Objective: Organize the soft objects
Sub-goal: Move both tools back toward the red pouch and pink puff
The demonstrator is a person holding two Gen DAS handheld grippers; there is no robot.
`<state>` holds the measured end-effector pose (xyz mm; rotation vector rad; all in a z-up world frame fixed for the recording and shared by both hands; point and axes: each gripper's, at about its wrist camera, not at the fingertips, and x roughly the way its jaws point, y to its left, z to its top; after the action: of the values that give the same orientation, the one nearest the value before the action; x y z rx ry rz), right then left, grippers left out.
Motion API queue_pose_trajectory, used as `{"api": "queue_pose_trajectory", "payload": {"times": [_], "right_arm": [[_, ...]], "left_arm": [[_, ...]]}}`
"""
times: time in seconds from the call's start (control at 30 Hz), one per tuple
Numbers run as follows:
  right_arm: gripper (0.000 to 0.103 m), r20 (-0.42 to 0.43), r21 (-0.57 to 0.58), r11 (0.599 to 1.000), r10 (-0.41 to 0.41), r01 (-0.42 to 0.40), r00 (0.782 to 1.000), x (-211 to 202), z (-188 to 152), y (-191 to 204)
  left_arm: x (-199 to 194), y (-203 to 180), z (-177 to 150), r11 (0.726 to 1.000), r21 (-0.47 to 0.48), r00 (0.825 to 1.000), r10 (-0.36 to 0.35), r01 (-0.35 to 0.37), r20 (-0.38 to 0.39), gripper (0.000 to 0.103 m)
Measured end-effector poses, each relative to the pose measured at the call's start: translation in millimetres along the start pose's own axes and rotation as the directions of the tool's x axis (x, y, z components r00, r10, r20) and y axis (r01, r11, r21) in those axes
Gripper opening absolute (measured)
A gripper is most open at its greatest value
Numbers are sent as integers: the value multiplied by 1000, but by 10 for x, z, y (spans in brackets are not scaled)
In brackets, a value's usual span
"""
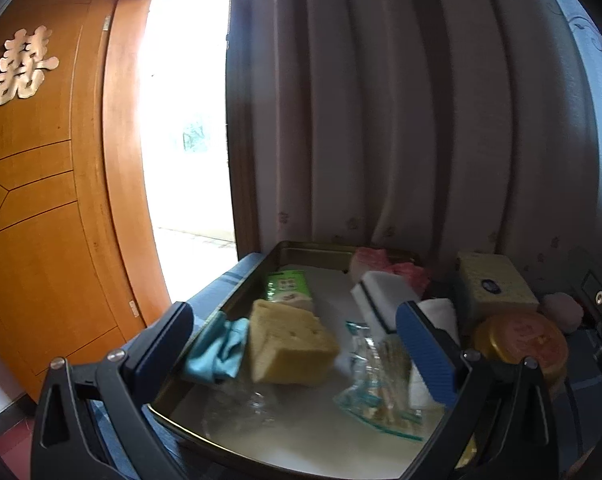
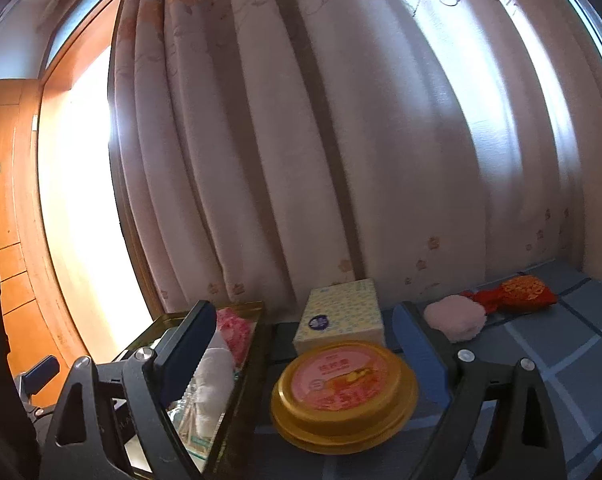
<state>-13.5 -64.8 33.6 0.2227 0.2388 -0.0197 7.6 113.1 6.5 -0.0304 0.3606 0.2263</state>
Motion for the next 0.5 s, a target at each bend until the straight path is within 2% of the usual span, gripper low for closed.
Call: {"api": "queue_pose_trajectory", "payload": {"times": [0.5], "right_arm": [[92,57,-46,995,-82,85,995,-216,69,-312]], "left_arm": [[-212,-346,-54,997,15,997,-75,74,12,103]]}}
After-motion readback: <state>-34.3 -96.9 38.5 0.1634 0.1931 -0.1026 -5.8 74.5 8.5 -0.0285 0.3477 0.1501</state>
